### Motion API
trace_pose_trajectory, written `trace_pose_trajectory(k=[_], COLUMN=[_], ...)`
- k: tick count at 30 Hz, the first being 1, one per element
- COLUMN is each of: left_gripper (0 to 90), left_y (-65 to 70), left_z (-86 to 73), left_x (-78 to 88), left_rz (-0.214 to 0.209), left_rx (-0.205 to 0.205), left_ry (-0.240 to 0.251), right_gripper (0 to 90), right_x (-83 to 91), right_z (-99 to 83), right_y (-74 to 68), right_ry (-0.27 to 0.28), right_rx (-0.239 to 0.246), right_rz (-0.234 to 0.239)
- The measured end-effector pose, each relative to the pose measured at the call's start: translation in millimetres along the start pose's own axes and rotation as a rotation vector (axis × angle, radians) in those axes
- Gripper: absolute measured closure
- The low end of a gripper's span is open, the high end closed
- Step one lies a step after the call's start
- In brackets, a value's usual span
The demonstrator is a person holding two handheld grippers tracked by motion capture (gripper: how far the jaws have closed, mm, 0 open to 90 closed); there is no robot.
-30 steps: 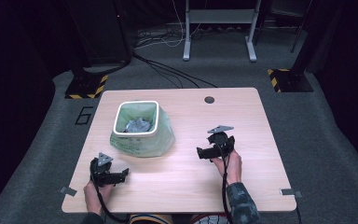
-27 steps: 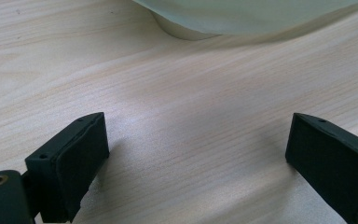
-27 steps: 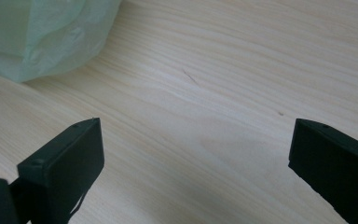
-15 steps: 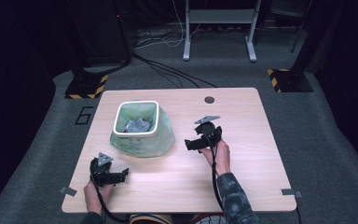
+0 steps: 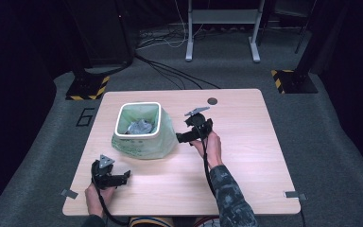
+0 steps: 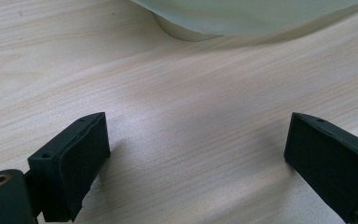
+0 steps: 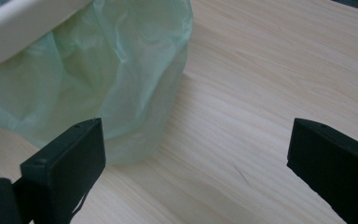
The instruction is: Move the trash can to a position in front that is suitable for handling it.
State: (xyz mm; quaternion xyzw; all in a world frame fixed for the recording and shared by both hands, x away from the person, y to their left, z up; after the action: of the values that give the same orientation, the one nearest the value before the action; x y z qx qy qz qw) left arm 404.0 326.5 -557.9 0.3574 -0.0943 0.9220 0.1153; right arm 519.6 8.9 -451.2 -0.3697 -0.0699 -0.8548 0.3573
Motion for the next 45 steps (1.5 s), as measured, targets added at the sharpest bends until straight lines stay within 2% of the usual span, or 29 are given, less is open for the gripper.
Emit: trace_pose_trajectory(k=[7, 10, 19, 22, 28, 30, 35, 36, 37, 38, 40, 41, 42, 45], left_gripper=[6.5, 6.5, 6.5, 6.5, 6.7, 6.7, 6.9, 6.9, 6.9, 6.8, 6.8, 6.9, 6.9, 7.0], left_y=[0.1, 0.1, 0.1, 0.1, -0.2, -0.3, -0.1, 0.0, 0.0, -0.1, -0.3, -0.3, -0.3, -0.1], left_z=[0.1, 0.1, 0.1, 0.1, 0.1, 0.1, 0.1, 0.1, 0.1, 0.1, 0.1, 0.1, 0.1, 0.0], left_x=[0.0, 0.0, 0.1, 0.1, 0.2, 0.1, 0.2, 0.2, 0.2, 0.2, 0.0, 0.0, 0.1, 0.2], left_rz=[-0.001, 0.0, 0.005, 0.005, 0.004, 0.003, 0.004, 0.003, 0.003, 0.004, 0.001, 0.001, 0.004, 0.005], left_rx=[-0.001, -0.001, -0.003, -0.003, -0.006, -0.005, -0.005, -0.006, -0.006, -0.006, -0.004, -0.004, -0.005, -0.005], left_ry=[0.0, 0.001, 0.001, 0.001, 0.001, 0.001, 0.002, 0.002, 0.002, 0.002, 0.001, 0.001, 0.002, 0.003], right_gripper=[4.2, 6.1, 8.3, 9.7, 10.9, 13.2, 15.6, 19.5, 19.5, 25.3, 30.7, 30.7, 36.4, 41.6], right_x=[-5.1, -7.5, -12.7, -15.5, -23.6, -30.8, -42.0, -50.3, -50.3, -56.4, -61.0, -61.0, -66.9, -71.4], right_z=[15.4, 23.9, 51.7, 60.7, 73.9, 82.4, 86.4, 87.5, 87.5, 88.4, 88.8, 88.8, 89.0, 88.4], right_y=[-4.8, -9.3, -19.1, -20.6, -25.5, -26.6, -31.3, -35.3, -35.3, -39.4, -42.2, -42.2, -44.8, -45.6], right_ry=[0.013, 0.012, 0.02, 0.035, 0.022, 0.028, 0.019, -0.002, -0.002, -0.009, -0.03, -0.03, -0.049, -0.049], right_rx=[-0.001, 0.03, 0.057, 0.046, 0.053, 0.029, 0.02, 0.019, 0.019, 0.012, 0.005, 0.005, 0.001, -0.015], right_rz=[0.023, 0.018, 0.025, 0.04, 0.039, 0.062, 0.067, 0.078, 0.078, 0.08, 0.068, 0.068, 0.052, 0.039])
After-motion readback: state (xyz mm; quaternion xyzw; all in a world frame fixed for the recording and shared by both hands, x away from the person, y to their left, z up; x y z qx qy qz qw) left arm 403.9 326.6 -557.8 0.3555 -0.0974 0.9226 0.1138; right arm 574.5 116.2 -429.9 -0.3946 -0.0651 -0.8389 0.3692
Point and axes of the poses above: each handheld gripper's, and its own axes: x roughly backward along the jaws, z roughly out of its top, y roughly to its right, the point moved 4 cm from there along -x, roughly forward along the jaws, and after that the axes turned 8 degrees about z, right-handed, at the moved point
